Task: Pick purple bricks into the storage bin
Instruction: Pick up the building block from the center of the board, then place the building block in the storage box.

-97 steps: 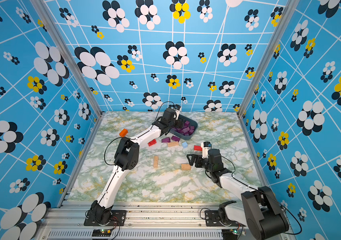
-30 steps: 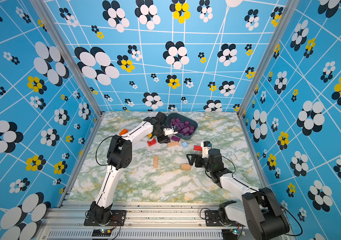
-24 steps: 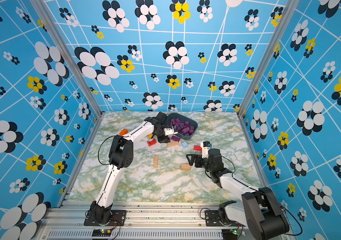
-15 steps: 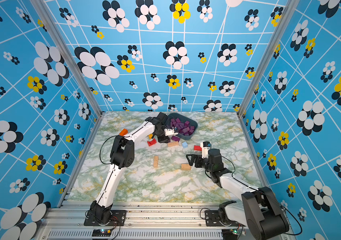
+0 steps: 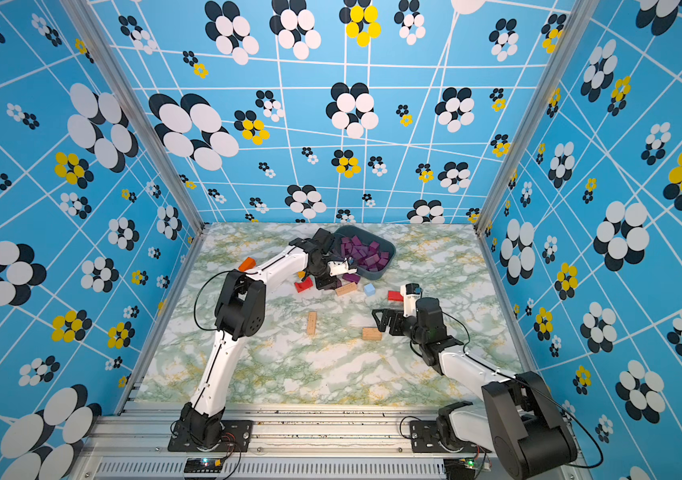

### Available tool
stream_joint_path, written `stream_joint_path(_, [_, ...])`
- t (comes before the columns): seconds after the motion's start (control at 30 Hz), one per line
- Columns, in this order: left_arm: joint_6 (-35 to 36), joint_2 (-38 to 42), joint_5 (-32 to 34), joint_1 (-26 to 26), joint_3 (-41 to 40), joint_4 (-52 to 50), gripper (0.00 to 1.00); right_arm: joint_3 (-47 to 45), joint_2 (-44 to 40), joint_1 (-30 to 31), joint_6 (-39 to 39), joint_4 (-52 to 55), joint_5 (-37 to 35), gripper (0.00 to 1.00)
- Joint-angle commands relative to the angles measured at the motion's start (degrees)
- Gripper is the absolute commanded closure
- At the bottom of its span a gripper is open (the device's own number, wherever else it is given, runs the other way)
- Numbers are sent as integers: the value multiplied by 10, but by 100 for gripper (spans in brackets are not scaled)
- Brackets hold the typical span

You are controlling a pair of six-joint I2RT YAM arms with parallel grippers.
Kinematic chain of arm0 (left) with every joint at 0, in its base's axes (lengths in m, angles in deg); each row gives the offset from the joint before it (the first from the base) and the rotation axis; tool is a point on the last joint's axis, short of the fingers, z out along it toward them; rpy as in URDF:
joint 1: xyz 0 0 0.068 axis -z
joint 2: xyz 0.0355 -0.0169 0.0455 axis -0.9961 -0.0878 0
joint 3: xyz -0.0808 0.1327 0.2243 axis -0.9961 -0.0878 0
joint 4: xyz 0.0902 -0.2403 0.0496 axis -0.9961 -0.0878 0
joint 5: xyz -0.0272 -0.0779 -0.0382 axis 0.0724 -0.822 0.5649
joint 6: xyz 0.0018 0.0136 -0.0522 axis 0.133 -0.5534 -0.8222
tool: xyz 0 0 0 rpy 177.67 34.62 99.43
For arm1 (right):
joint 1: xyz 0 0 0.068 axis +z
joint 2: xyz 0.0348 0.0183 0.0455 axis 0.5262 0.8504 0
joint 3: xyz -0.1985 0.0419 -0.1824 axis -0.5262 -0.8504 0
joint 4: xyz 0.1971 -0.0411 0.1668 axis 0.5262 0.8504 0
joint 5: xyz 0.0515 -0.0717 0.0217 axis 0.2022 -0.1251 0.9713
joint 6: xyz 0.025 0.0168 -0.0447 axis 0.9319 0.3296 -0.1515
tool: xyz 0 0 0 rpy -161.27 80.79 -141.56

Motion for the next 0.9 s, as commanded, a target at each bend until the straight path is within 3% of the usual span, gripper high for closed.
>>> stream_joint_path(0.0, [-32, 77, -26, 16, -76, 84, 77, -3, -3, 2, -8, -12, -1, 1])
stream_joint_path(0.1, [-57, 110, -28, 19, -122, 140, 77, -1, -1, 2, -8, -10, 1, 1])
stream_joint_path(0.47, [-147, 141, -32, 33, -166, 305, 76, -7, 2, 3, -1, -19, -10, 1])
stream_joint_path(0.7, [-224, 120, -9, 34, -134, 399, 75, -5, 17, 2, 5, -24, -14, 1])
stream_joint_path(0.87, [-242, 67, 30, 35, -57, 394, 75, -3, 24, 2, 7, -22, -16, 1])
